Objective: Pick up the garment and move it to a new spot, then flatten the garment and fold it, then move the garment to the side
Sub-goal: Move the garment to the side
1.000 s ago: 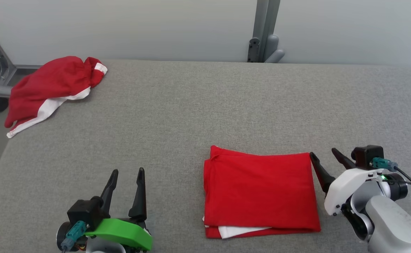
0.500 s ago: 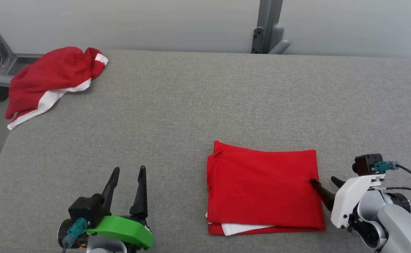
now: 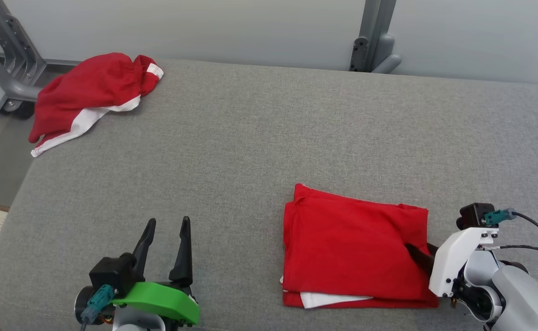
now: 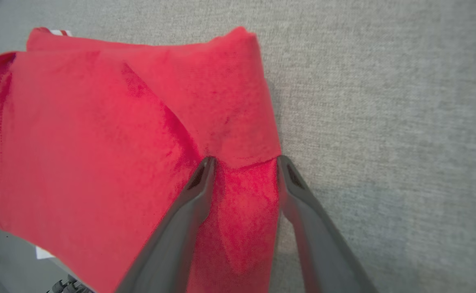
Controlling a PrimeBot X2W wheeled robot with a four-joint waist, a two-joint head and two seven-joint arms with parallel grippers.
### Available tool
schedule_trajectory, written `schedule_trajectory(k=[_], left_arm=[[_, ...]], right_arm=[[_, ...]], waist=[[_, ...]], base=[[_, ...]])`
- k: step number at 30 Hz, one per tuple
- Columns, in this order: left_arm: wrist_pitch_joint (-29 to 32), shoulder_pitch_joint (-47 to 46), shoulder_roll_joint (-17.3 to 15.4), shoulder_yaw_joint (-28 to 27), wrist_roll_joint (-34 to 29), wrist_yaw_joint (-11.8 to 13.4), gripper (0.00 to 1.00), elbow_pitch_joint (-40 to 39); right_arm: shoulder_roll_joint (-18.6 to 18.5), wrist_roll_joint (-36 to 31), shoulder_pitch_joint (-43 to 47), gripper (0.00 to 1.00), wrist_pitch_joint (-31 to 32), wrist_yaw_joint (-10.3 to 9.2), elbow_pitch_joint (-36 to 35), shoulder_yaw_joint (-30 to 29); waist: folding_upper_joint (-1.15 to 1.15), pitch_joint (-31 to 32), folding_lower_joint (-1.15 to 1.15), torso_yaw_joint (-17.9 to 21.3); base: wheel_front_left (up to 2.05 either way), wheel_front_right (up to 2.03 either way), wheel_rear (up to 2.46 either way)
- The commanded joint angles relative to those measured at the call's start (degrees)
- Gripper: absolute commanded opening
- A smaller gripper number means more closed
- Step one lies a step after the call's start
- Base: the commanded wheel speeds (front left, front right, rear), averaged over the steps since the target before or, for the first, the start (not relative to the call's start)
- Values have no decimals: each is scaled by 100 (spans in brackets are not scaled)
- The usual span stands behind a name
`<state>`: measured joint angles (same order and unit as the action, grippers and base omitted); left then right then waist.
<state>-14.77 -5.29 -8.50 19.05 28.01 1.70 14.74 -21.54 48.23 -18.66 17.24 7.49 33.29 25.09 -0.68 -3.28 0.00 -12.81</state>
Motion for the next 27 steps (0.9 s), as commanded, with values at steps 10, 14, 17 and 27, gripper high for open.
schedule_trajectory(k=[10,14,17,27], left_arm=[[-38,78,1,98,-59,-13,100,-80],[-42,34,41,140,-95,-14,100,-110],[-38,-53,66,189,-146,-41,100,-130],[-16,-499,11,344,-327,-119,100,-158]], right_arm=[[-194,-212,-403,0,-243,-5,103,-40],[-349,-333,-666,0,-200,-4,126,-98],[-462,-419,-879,0,-190,-4,147,-183],[-635,-743,-1745,0,-68,-4,310,-379]], waist=[[68,-12,0,485],[68,-112,0,896],[68,-226,0,1264],[68,-857,0,2501]], base=[[0,0,0],[0,0,0],[0,0,0],[0,0,0]])
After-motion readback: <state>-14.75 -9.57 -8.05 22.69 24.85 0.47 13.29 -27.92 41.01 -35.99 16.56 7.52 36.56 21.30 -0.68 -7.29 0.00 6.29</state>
